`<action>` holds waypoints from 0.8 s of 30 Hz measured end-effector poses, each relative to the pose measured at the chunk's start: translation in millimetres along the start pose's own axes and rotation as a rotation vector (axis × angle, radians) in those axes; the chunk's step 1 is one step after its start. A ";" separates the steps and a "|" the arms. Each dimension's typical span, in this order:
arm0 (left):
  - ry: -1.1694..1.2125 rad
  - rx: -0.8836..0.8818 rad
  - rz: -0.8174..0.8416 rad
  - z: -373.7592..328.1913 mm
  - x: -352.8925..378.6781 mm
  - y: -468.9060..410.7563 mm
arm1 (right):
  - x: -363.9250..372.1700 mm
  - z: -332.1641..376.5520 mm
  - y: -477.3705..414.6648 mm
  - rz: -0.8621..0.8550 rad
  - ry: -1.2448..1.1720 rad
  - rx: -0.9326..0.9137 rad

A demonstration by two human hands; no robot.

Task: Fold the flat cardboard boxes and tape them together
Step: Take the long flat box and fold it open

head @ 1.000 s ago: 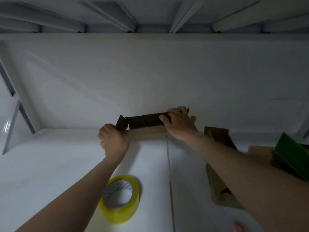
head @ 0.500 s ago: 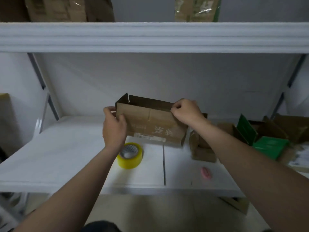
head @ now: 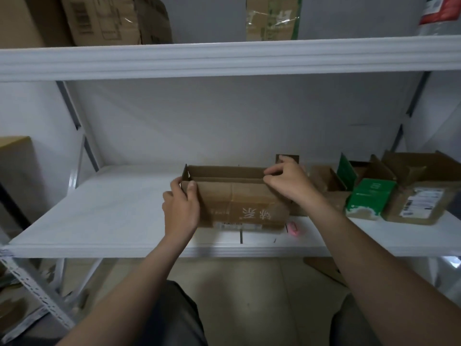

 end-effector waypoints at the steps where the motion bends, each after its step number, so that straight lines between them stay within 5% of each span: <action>1: -0.016 -0.017 0.009 2.2 1.8 5.3 | 2.6 -7.3 3.6 0.031 -0.030 0.028; 6: 0.068 -0.144 0.051 12.5 10.2 11.2 | 14.9 -37.4 19.9 0.202 -0.040 0.173; 11: 0.162 -0.015 -0.022 -2.2 3.9 5.0 | 11.3 -40.6 14.9 0.183 -0.092 0.197; 24: -0.287 0.181 0.163 -18.5 23.9 3.7 | 12.7 -50.9 2.0 0.189 0.012 0.239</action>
Point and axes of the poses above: each hand's wrist, its own y-axis away from the middle knuckle, its own x-axis out of the palm, z = x × y, the point moved 6 cm from there along -y, towards the middle knuckle, and after that the axes turned 7 degrees about -z, right-handed, at the moved point
